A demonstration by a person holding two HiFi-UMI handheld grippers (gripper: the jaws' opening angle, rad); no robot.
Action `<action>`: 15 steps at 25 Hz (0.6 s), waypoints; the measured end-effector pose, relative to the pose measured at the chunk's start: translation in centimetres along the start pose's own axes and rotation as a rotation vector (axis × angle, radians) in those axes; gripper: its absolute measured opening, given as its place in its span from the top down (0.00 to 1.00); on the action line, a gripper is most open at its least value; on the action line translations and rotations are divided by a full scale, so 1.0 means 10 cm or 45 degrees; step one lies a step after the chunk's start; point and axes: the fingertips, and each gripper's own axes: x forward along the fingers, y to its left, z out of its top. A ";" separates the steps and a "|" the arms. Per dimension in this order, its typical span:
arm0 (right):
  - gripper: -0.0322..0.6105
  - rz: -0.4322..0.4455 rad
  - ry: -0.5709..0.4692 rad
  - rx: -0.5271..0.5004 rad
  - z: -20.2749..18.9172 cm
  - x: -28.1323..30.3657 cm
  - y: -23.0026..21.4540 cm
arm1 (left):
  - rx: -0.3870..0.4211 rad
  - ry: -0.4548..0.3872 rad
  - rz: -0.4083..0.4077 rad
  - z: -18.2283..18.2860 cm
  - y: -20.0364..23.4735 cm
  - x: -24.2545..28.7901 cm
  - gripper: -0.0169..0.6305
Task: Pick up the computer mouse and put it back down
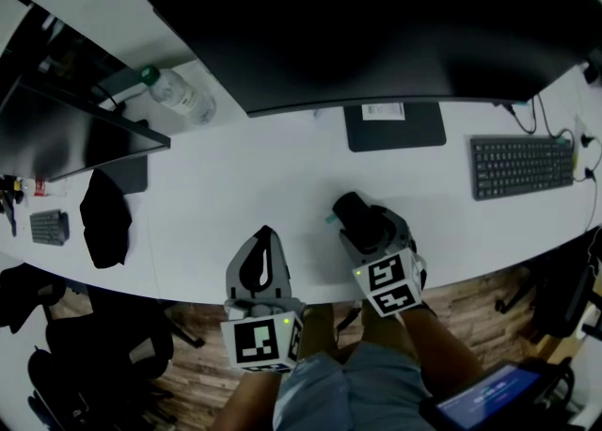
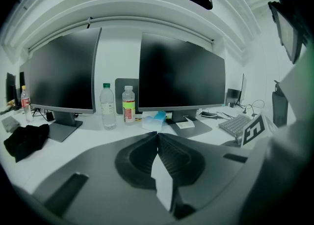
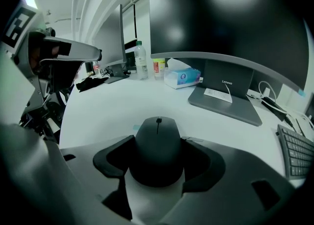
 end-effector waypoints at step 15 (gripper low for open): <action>0.48 -0.020 -0.128 0.035 0.28 -0.15 -0.09 | 0.021 -0.047 0.003 0.19 -0.04 -0.01 0.96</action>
